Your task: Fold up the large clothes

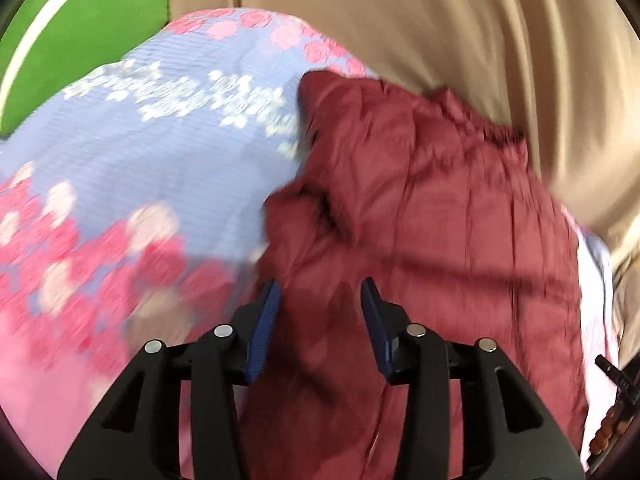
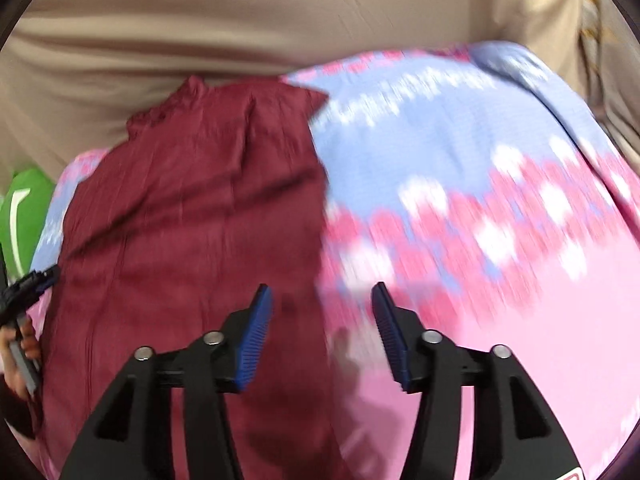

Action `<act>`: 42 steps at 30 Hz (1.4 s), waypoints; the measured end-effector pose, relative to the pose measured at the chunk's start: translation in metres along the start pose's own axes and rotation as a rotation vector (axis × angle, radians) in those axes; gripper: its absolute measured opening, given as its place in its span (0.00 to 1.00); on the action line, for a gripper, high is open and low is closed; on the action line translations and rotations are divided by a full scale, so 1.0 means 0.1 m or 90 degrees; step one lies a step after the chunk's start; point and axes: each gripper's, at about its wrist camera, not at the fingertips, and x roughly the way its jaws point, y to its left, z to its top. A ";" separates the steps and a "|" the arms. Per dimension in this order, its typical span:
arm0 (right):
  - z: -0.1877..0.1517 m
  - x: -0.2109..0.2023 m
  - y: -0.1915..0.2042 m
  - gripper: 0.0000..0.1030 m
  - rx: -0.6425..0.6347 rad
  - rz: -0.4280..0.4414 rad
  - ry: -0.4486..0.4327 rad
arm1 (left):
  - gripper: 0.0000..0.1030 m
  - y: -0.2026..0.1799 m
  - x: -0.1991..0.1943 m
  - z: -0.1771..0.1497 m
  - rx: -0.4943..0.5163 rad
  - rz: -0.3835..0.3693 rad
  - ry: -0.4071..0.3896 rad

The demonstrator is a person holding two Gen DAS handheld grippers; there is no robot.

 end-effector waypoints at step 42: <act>0.15 -0.12 0.60 0.59 -0.040 -0.006 0.000 | 0.50 -0.47 -0.62 -0.43 0.157 0.030 0.025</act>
